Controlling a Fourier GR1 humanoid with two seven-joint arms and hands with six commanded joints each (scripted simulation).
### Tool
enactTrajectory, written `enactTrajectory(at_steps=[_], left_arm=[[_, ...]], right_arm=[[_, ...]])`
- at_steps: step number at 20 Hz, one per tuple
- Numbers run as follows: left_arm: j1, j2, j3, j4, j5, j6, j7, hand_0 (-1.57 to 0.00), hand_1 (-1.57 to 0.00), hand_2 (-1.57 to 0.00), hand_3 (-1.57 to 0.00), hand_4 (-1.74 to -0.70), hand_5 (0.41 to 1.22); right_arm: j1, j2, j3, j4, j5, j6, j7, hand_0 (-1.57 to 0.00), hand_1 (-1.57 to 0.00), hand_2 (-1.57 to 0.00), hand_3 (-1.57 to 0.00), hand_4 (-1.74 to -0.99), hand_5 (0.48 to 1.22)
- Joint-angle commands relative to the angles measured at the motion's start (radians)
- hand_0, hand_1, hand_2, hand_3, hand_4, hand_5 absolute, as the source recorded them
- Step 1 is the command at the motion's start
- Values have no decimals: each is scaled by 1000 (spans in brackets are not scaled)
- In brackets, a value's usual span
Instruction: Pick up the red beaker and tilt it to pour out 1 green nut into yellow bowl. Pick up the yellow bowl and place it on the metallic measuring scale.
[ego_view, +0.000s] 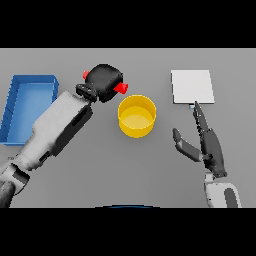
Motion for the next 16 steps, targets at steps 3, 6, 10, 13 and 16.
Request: enactTrajectory(at_steps=[3,6,10,13,16], left_arm=[[-73,18,-69,53,-78,-55,-44,-1571,-1571,-1571,-1349,-1717,1215],[-124,4,-128,93,-136,-78,-97,-1571,-1571,-1571,-1350,-1721,1218],[-179,-4,-209,122,-208,-95,-176,-1571,-1571,-1571,-1480,-1729,1220],[-207,8,-275,128,-270,-98,-209,-1571,-1571,-1571,-1525,-1733,1220],[-250,8,-345,142,-345,-87,-235,-1571,-1571,-1571,-1547,-1737,1221]], right_arm=[[-5,14,-7,12,-27,7,13,1,1,1,1,-1197,659],[15,18,-8,-2,-38,9,4,1,1,1,1,-1212,631],[9,11,-15,13,-8,-16,-10,1,1,1,1,-1214,600],[0,17,-16,18,2,-32,-29,1,1,1,1,-1193,578],[-20,11,-21,24,3,-34,-12,1,1,1,1,-1160,569]])
